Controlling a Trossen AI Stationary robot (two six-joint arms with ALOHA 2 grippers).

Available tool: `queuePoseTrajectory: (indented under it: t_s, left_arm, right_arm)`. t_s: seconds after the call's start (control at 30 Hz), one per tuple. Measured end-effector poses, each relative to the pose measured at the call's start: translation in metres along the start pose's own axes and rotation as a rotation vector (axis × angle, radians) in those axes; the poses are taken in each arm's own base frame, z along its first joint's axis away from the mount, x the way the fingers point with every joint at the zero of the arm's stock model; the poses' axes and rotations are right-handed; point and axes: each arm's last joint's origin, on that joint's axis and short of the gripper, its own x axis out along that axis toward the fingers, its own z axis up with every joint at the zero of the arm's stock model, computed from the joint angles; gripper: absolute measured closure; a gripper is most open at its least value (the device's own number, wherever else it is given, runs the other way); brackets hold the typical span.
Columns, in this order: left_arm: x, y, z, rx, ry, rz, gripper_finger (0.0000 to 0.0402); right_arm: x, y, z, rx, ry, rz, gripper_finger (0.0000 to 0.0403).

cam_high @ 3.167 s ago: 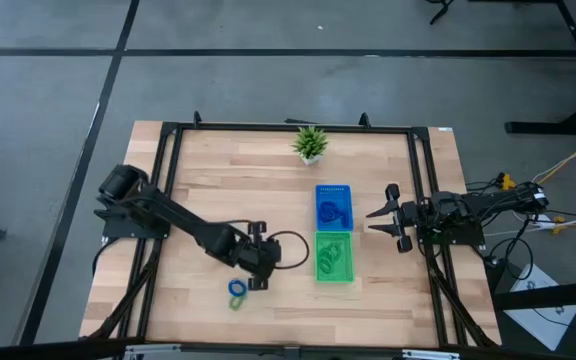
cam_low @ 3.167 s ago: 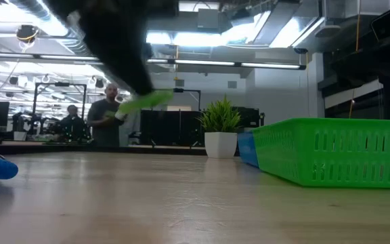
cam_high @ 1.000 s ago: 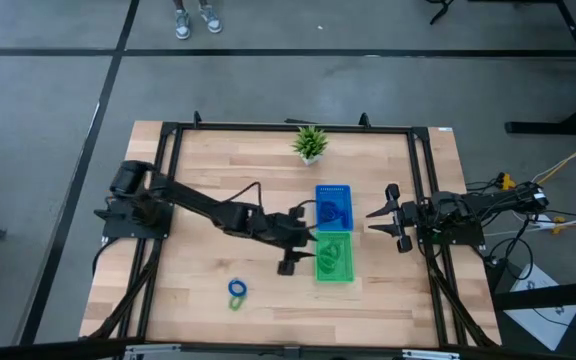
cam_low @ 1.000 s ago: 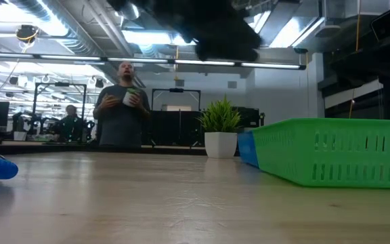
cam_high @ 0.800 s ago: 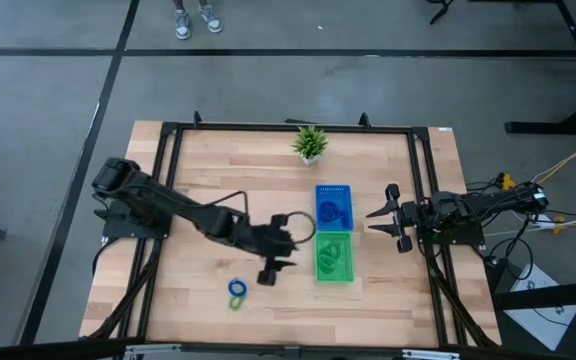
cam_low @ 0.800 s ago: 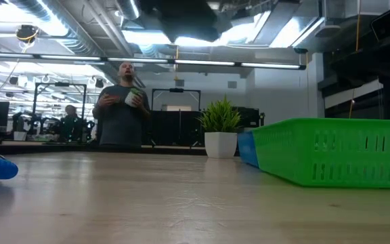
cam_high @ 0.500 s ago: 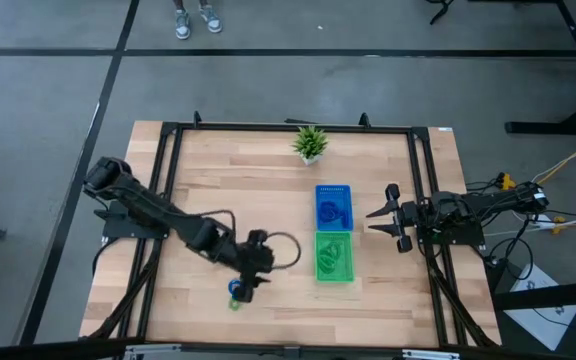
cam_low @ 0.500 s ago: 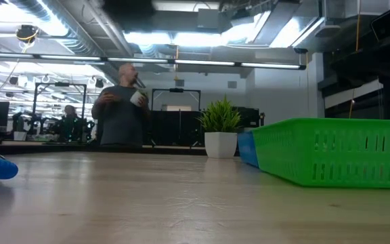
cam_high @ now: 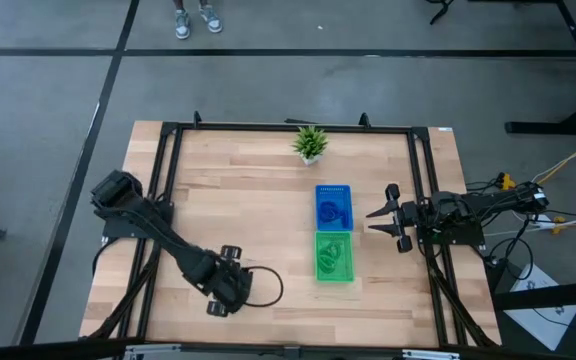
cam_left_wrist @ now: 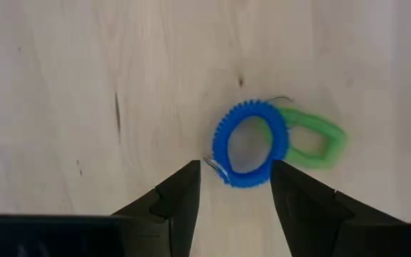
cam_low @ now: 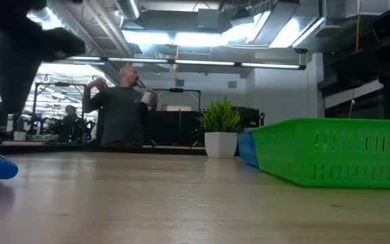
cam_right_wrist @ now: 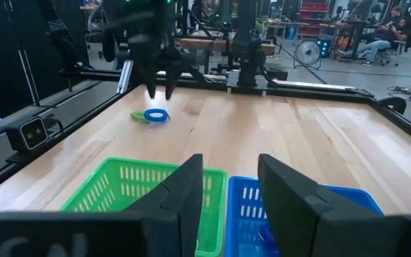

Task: Sort spring keychains
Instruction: Put the blue spring keychain into the blue bin

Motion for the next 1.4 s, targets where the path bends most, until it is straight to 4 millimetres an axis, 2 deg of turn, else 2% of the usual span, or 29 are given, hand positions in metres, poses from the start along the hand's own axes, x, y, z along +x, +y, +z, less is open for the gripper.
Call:
queuePoseTrajectory:
  t_s: [0.27,0.57,0.7,0.97,1.23,1.4]
  left_arm:
    - [0.041,-0.005,-0.002,0.028,0.087,0.102,0.0237]
    - [0.063,-0.009,0.000,0.095,0.093,0.143,0.0241]
    - [0.063,-0.009,0.000,0.077,0.095,0.143,0.0271]
    - [0.065,-0.010,-0.001,0.071,0.115,0.103,0.0381]
    - [0.050,-0.006,0.002,0.046,0.056,0.109,0.0385]
    - [0.023,0.000,0.006,0.014,-0.048,0.135,0.0391]
  right_arm:
    - [0.000,0.000,0.000,0.000,0.000,0.000,0.0267]
    - [0.000,0.000,0.000,0.000,0.000,0.000,0.0267]
    - [0.000,0.000,0.000,0.000,0.000,0.000,0.0267]
    - [0.000,0.000,0.000,0.000,0.000,0.000,0.0267]
    - [0.000,0.000,0.000,0.000,0.000,0.000,0.0267]
    - [0.000,0.000,0.000,0.000,0.000,0.000,0.0267]
